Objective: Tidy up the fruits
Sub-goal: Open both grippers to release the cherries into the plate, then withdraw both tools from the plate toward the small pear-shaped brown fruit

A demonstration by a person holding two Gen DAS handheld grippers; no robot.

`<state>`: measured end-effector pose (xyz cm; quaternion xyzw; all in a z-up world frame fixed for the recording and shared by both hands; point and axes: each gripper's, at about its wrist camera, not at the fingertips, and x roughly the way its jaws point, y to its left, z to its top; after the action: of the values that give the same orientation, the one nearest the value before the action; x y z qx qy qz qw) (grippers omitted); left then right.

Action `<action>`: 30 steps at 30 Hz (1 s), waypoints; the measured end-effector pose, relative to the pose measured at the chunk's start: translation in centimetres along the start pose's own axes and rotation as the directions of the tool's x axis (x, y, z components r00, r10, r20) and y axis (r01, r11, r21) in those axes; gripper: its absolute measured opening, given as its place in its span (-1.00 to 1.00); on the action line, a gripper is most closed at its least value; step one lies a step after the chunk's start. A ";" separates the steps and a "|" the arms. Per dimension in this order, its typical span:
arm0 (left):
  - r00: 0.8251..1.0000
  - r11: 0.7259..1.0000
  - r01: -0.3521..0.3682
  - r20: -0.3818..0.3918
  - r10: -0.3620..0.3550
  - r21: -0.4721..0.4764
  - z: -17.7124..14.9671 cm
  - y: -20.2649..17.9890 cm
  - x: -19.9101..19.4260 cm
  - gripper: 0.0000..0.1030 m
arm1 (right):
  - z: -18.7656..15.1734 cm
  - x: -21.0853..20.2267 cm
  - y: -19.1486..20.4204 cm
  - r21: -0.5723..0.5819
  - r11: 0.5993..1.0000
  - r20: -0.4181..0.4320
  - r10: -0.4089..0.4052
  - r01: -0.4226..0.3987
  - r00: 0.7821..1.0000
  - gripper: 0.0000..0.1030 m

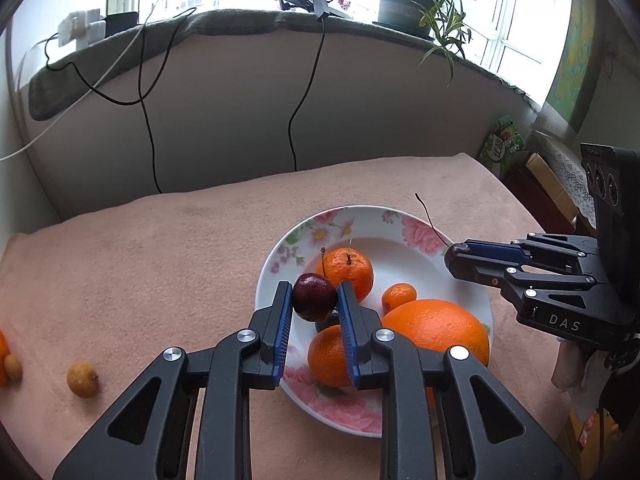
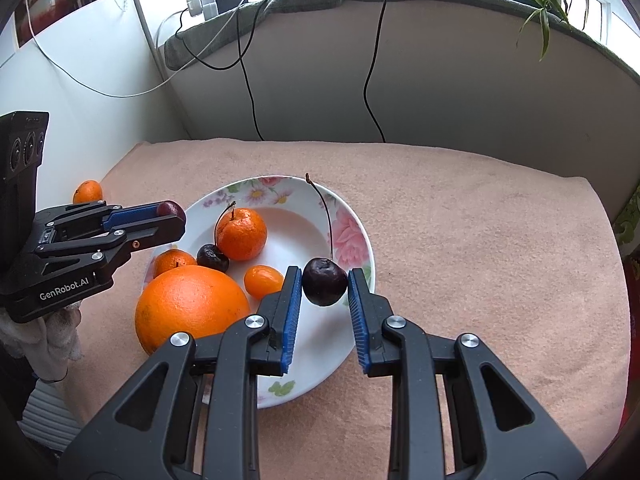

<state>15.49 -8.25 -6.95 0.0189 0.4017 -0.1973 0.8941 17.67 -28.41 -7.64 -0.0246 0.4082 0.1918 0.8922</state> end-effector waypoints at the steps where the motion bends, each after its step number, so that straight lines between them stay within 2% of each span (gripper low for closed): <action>1: 1.000 1.000 0.002 0.002 -0.002 -0.002 0.0 0.0 0.0 -0.31 | 0.0 0.0 0.0 0.000 1.000 -0.001 -0.001 0.001 1.000 -0.52; 2: 1.000 1.000 0.003 0.004 -0.003 -0.003 0.0 -0.1 -0.1 -0.19 | 0.0 0.0 0.0 0.001 1.000 -0.002 -0.004 0.004 1.000 -0.52; 6: 1.000 1.000 0.000 0.011 0.000 -0.005 0.0 -0.2 -0.3 -0.14 | -0.2 -0.1 0.0 0.009 1.000 -0.002 -0.013 0.013 1.000 -0.52; 8: 1.000 1.000 -0.002 0.016 0.002 -0.007 0.0 -0.2 -0.5 -0.03 | -0.1 -0.3 0.0 0.011 1.000 0.003 -0.018 0.018 1.000 -0.52; 12: 1.000 1.000 -0.002 0.023 0.002 -0.008 0.0 -0.2 -1.0 -0.02 | 0.0 -0.6 0.1 0.017 1.000 0.008 -0.018 0.018 1.000 -0.50; 13: 1.000 1.000 -0.002 0.025 0.002 -0.008 0.0 -0.2 -1.1 0.01 | 0.0 -0.7 0.1 0.017 1.000 0.012 -0.024 0.024 1.000 -0.35; 14: 1.000 1.000 -0.002 0.027 0.003 -0.008 -0.1 -0.2 -1.2 0.12 | 0.0 -0.9 0.2 0.017 0.999 0.022 -0.033 0.032 0.999 -0.01; 16: 0.999 1.000 -0.007 0.035 0.007 -0.011 -0.1 -0.1 -1.5 0.17 | 0.1 -1.5 0.3 0.017 0.999 0.050 -0.044 0.043 0.998 0.33; 19: 0.999 1.000 -0.013 0.040 0.014 -0.014 -0.3 0.1 -2.0 0.19 | 0.4 -2.1 0.6 0.017 0.998 0.059 -0.054 0.053 0.997 0.36; 22: 0.998 0.999 -0.031 0.052 0.032 -0.019 -0.5 0.3 -2.6 0.39 | 0.7 -2.6 1.0 0.012 0.998 0.069 -0.069 0.069 0.995 0.40; 25: 0.996 0.998 -0.055 0.068 0.056 -0.022 -0.8 0.5 -3.4 0.40 | 0.9 -3.1 1.4 0.010 0.997 0.080 -0.076 0.075 0.994 0.51; 30: 0.991 0.995 -0.099 0.086 0.099 -0.007 -1.3 0.9 -4.5 0.54 | 1.4 -3.6 2.7 -0.007 0.997 0.080 -0.072 0.073 0.994 0.52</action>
<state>12.22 -5.66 -4.67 0.0289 0.3614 -0.1527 0.9194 15.56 -26.75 -3.76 -0.0362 0.3700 0.1622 0.9140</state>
